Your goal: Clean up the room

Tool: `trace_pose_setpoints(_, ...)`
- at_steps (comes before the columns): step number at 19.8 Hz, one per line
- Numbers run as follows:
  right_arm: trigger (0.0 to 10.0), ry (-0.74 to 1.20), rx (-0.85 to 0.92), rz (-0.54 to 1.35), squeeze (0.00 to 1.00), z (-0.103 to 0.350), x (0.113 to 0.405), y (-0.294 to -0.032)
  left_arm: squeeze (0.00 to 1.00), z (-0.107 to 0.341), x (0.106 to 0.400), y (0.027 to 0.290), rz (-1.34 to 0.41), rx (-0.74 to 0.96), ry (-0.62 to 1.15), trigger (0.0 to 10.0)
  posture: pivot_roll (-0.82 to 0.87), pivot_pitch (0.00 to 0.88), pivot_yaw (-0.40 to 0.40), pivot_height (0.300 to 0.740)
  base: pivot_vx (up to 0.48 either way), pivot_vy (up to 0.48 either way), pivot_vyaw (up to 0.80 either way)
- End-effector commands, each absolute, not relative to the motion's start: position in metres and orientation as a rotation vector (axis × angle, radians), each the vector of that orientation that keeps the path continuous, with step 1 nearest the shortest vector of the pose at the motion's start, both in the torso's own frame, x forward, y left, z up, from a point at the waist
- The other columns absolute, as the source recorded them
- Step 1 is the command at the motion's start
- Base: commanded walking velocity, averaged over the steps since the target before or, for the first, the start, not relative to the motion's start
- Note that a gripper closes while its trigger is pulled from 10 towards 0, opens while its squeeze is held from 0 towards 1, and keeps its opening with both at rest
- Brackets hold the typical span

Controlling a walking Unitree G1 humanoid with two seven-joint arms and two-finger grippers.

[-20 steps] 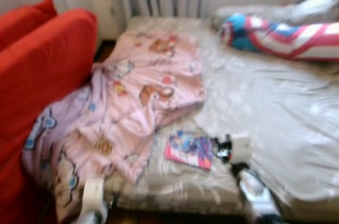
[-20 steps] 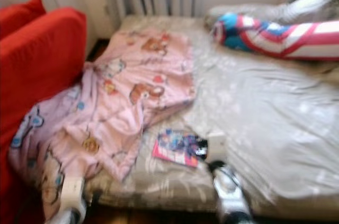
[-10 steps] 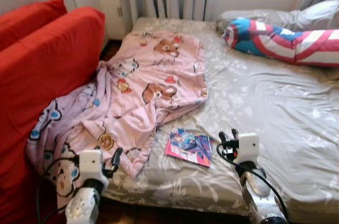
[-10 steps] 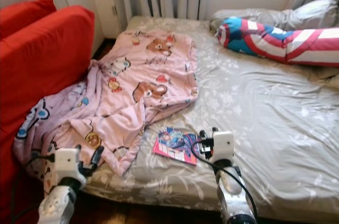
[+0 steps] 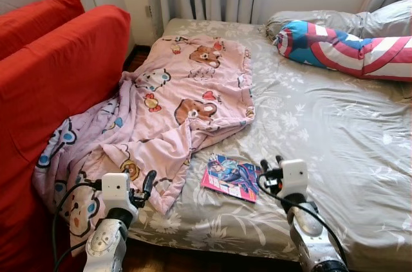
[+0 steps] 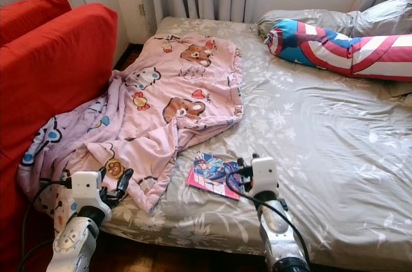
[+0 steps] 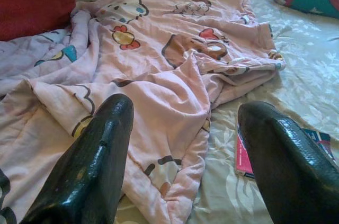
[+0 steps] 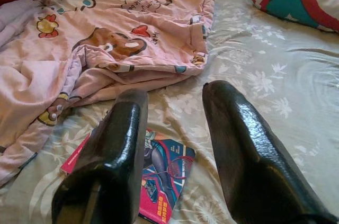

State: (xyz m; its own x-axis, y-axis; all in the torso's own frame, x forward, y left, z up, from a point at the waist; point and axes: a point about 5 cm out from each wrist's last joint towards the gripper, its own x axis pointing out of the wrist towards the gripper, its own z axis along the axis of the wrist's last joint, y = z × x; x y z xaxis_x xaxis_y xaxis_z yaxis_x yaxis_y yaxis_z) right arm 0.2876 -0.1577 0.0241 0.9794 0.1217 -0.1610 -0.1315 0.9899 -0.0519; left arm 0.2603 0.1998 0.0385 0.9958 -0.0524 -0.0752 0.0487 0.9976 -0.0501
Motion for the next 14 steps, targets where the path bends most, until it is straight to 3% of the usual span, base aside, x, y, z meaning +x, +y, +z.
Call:
trace_pose_setpoints(1,10.0,0.173,-0.071,0.124,0.00,0.0226,0.2870,-0.1586,0.00,0.0393,0.2609,0.2007,-0.049,-0.049,0.081,10.0,-0.01,0.048,-0.023,0.720,0.000,0.000,0.00)
trace_pose_setpoints(6,10.0,0.167,-0.091,0.131,0.00,0.0237,0.2874,-0.1553,0.00,0.0438,0.2645,0.1993,-0.053,-0.047,0.078,10.0,-0.01,0.091,-0.018,0.670,0.000,0.000,0.00)
trace_pose_setpoints(14,10.0,0.177,-0.073,0.102,0.00,0.0230,0.2871,-0.1556,0.00,0.0467,0.2655,0.2044,-0.031,-0.052,0.082,10.0,0.00,0.107,-0.010,0.670,0.000,0.000,0.00)
